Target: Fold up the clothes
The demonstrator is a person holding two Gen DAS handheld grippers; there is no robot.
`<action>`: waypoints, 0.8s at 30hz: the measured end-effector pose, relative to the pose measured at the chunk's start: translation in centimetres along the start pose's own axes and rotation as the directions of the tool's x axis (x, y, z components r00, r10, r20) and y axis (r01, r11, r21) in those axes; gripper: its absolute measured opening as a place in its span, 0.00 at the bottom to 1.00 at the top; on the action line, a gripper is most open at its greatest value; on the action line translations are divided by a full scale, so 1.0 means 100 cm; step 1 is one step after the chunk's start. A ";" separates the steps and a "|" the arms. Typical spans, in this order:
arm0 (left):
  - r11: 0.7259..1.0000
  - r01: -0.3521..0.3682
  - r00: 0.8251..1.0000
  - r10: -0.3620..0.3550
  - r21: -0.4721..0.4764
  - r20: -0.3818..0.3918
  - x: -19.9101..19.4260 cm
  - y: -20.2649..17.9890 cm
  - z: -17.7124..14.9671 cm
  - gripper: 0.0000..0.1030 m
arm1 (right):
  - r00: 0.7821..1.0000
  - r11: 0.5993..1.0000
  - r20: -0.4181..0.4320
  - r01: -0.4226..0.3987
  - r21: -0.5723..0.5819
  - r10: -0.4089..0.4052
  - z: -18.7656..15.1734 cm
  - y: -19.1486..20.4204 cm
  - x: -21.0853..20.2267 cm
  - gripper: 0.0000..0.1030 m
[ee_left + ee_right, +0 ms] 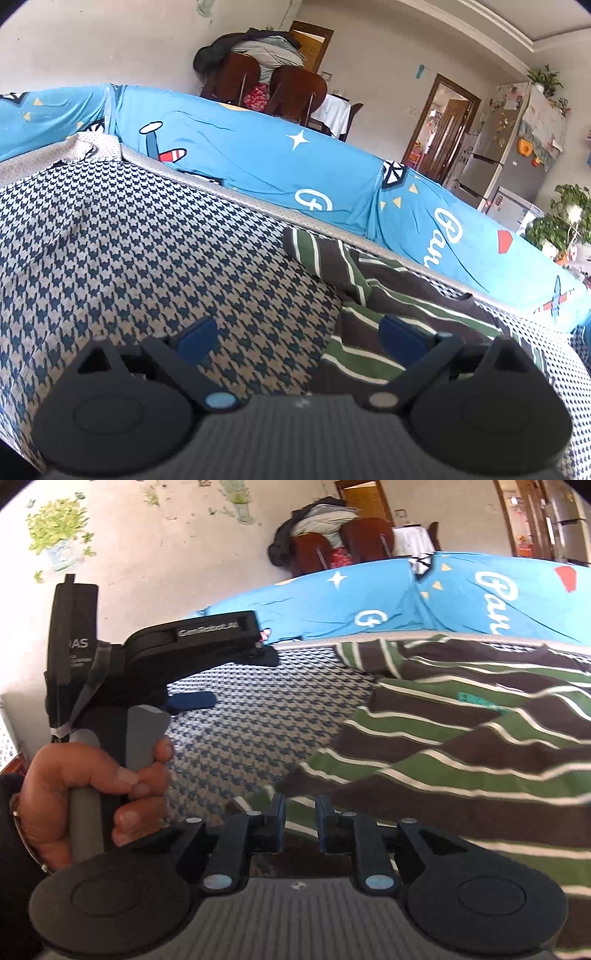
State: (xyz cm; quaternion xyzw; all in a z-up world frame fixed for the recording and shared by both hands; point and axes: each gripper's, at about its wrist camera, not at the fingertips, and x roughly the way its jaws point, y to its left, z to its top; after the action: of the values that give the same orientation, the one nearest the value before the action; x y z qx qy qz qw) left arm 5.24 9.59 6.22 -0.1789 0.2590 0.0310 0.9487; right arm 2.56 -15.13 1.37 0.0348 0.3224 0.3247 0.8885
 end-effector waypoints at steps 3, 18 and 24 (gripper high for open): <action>0.999 0.026 0.999 -0.026 0.028 -0.028 0.004 -0.007 -0.005 0.95 | 0.999 0.999 0.003 0.035 0.030 -0.035 -0.006 -0.013 -0.010 0.18; 0.988 0.133 0.975 -0.115 0.080 -0.192 0.023 -0.022 -0.030 0.95 | 0.991 0.988 -0.044 0.126 0.086 -0.123 -0.028 -0.044 -0.044 0.22; 0.983 0.153 0.968 -0.129 0.100 -0.217 0.021 -0.026 -0.039 0.95 | 0.989 0.990 -0.082 0.126 0.067 -0.121 -0.043 -0.045 -0.049 0.22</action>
State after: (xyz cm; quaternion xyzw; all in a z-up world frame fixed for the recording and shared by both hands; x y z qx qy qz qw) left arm 5.57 5.74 2.90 -0.1438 0.3453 -0.0707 0.9247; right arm -0.34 -22.20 -0.53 0.0340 0.3698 0.2583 0.8918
